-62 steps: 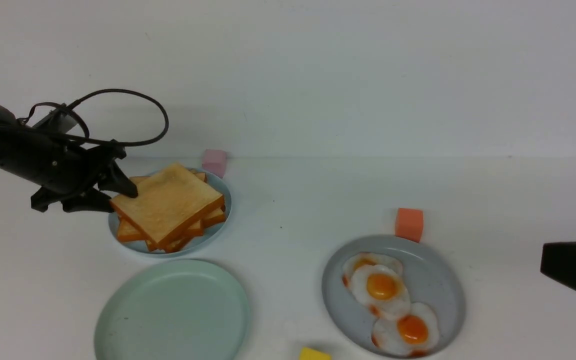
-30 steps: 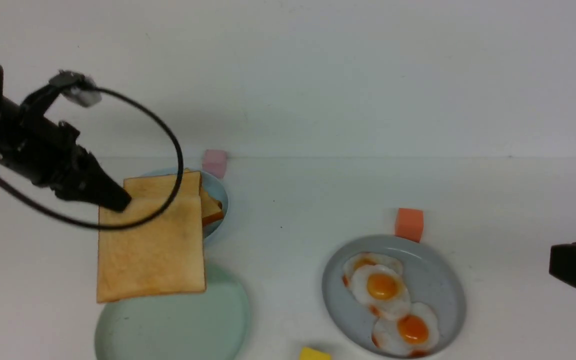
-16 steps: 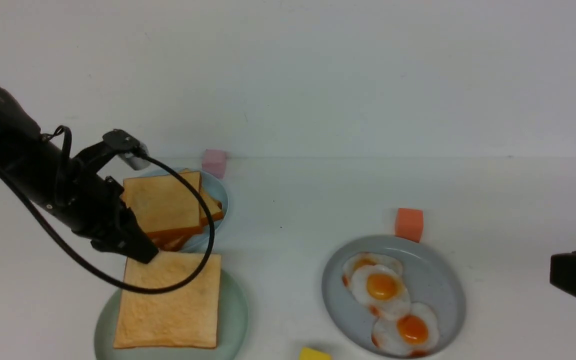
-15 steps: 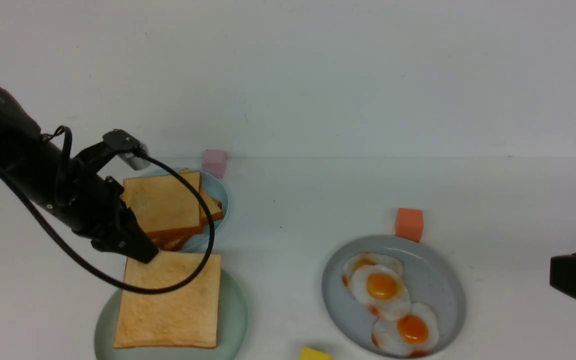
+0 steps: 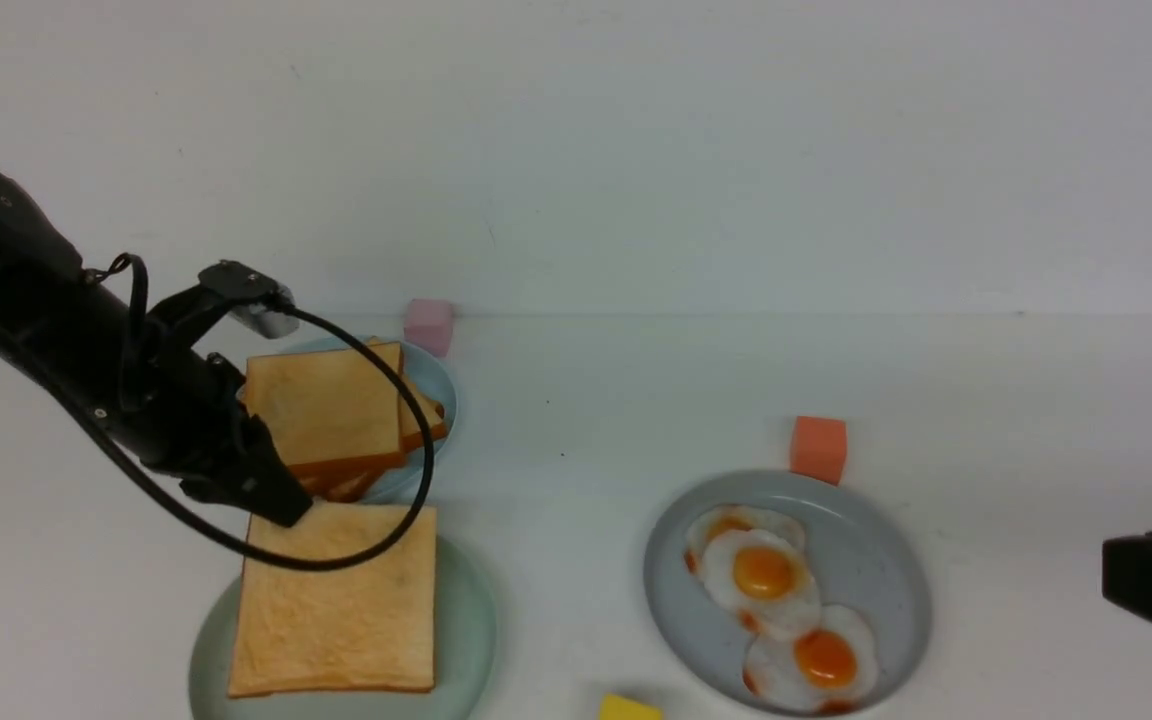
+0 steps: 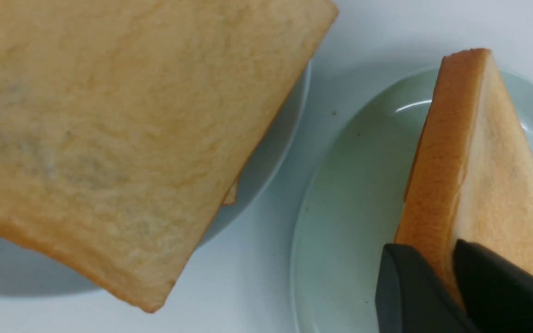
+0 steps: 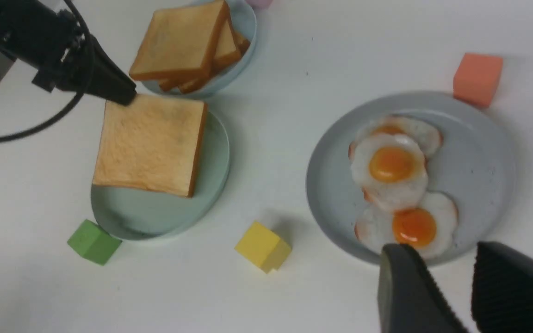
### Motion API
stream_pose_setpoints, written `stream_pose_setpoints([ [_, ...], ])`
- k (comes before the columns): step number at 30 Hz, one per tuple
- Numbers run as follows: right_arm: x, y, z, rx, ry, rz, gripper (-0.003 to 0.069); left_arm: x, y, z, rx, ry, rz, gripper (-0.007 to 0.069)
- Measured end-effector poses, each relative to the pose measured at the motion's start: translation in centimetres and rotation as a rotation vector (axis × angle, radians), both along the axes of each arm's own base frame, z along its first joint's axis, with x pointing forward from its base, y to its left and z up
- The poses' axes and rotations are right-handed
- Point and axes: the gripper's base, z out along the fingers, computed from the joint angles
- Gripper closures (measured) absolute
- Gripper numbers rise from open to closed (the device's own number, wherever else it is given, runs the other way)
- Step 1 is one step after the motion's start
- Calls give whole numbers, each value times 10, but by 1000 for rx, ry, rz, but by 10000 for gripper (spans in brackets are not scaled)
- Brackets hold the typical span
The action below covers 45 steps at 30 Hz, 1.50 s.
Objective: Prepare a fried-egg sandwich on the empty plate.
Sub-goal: Use the left arm to put a slice of bread into the empty plate in the middle, then use the right arm to grab a fried egg
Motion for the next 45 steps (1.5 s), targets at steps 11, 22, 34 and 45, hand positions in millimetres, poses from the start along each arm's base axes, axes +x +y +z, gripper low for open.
stream_pose_setpoints([
  [11, 6, -3, -13, -40, 152, -85, 344, -5, 1, 6, 8, -29, 20, 182],
  [22, 45, 9, -27, -111, 303, -100, 238, -40, -10, 102, -147, -219, 164, 72],
  [34, 127, 38, -67, -199, 485, -106, 235, -139, -69, 187, -78, -419, -36, 440],
  [45, 185, 25, -116, -119, 533, -27, 235, -203, -99, 180, 94, -289, -84, 638],
])
